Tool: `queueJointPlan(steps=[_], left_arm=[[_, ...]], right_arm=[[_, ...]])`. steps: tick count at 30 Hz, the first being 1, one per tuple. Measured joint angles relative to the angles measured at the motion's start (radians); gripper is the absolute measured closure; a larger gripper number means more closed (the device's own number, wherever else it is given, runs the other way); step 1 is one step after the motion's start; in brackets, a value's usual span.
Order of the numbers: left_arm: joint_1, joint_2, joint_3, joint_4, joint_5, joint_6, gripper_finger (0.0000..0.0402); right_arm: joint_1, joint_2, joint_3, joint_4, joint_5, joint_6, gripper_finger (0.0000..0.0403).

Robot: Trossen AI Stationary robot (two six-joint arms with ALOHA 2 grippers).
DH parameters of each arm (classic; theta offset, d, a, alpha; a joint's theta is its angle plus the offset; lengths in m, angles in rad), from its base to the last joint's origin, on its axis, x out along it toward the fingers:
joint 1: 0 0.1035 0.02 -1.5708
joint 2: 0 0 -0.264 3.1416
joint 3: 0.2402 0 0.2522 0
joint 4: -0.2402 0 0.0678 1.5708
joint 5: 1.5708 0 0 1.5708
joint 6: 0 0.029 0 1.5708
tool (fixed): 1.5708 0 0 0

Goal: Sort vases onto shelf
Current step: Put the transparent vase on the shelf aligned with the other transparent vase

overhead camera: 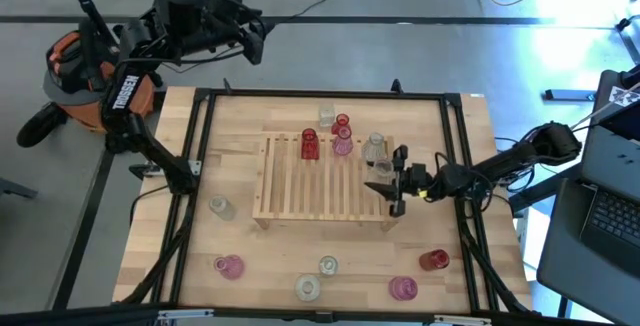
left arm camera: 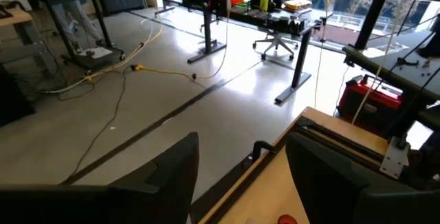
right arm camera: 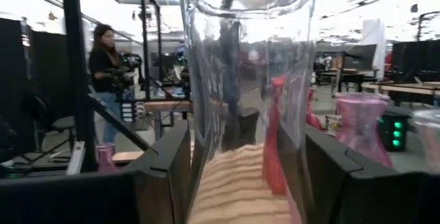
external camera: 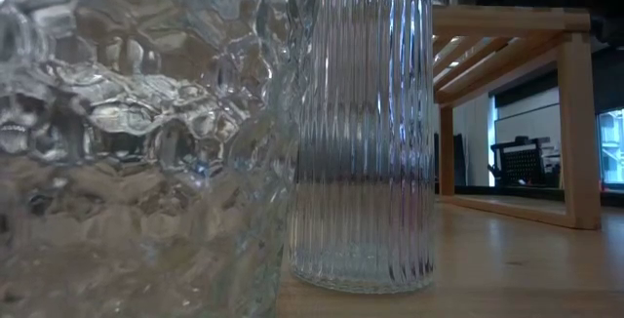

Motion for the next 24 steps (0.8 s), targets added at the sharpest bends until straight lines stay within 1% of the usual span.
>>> queueJointPlan(steps=[8, 11, 18, 21, 24], left_arm=[[-0.004, 0.0, 0.0, 0.023, 0.0, 0.0, 0.019], [-0.004, 0.0, 0.0, 0.019, 0.0, -0.001, 0.019], [-0.005, 0.0, 0.0, 0.018, 0.03, -0.001, 0.019], [-0.005, 0.0, 0.0, 0.018, 0.03, -0.001, 0.019], [-0.005, 0.0, 0.0, 0.018, 0.03, -0.001, 0.019]], right_arm=[[-0.051, 0.018, 0.0, -0.003, -0.036, 0.007, 0.0223], [-0.051, 0.018, 0.0, -0.004, -0.035, 0.011, 0.0223], [-0.05, 0.018, 0.0, -0.012, -0.004, 0.089, 0.0221], [-0.05, 0.018, 0.0, -0.024, 0.025, 0.141, 0.0182], [-0.05, 0.017, 0.0, -0.039, 0.024, 0.182, 0.0148]])
